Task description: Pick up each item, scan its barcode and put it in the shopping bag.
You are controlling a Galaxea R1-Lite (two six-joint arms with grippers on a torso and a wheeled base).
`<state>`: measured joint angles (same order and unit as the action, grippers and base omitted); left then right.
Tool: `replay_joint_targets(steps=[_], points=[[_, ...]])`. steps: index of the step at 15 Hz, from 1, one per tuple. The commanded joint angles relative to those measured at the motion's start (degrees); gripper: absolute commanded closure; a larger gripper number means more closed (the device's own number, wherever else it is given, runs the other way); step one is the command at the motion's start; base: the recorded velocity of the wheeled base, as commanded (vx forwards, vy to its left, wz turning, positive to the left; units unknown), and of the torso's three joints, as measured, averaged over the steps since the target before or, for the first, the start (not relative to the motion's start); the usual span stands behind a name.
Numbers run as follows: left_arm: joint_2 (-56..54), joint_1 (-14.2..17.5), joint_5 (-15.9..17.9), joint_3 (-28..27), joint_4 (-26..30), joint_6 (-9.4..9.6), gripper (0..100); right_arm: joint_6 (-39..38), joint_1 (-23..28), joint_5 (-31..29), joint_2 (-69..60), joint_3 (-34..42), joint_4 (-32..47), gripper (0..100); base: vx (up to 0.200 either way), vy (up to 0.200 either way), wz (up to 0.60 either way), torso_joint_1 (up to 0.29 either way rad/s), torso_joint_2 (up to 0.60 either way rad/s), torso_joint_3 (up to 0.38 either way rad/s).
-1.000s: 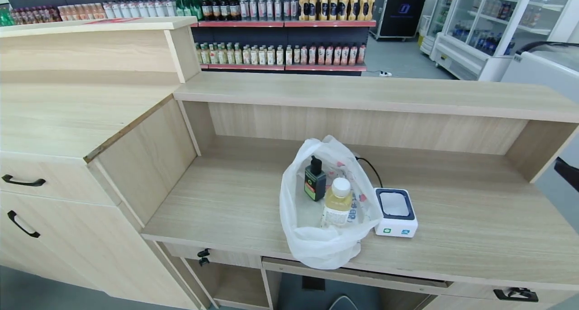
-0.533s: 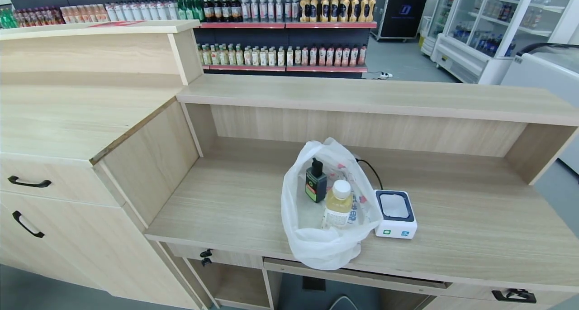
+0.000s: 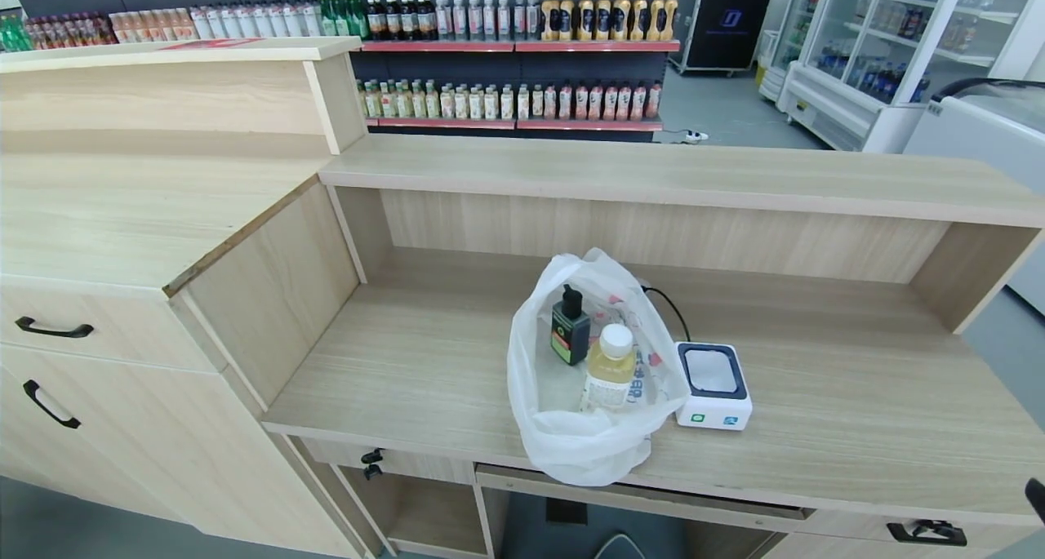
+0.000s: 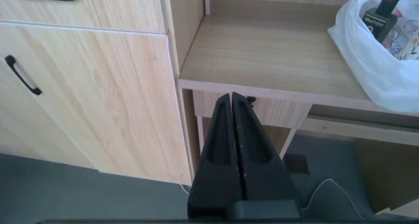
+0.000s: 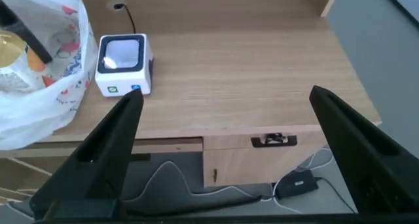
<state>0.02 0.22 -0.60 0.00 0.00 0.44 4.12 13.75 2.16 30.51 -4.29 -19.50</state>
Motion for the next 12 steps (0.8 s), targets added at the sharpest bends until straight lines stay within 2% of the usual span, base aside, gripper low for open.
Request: replay_joint_targets(steps=[1, 4, 6, 12], points=[[0.0, 0.0, 0.0, 0.0, 0.0, 0.0, 100, 0.1, -2.0, 0.1, -11.4, 4.3, 1.9, 0, 0.0, 0.0, 0.0, 0.0, 0.0, 0.0], [0.0, 0.0, 0.0, 0.0, 0.0, 0.0, 100, -0.3, -3.9, 0.0, -19.4, 4.3, 9.8, 0, 0.0, 0.0, 0.0, 0.0, 0.0, 0.0], [0.0, 0.0, 0.0, 0.0, 0.0, 0.0, 100, -0.3, -7.4, -0.3, -22.6, 4.3, 11.5, 0, 0.0, 0.0, 0.0, 0.0, 0.0, 0.0], [0.0, 0.0, 0.0, 0.0, 0.0, 0.0, 100, -1.7, -8.7, -2.0, -25.0, 4.3, 13.7, 0, 0.0, 0.0, 0.0, 0.0, 0.0, 0.0]])
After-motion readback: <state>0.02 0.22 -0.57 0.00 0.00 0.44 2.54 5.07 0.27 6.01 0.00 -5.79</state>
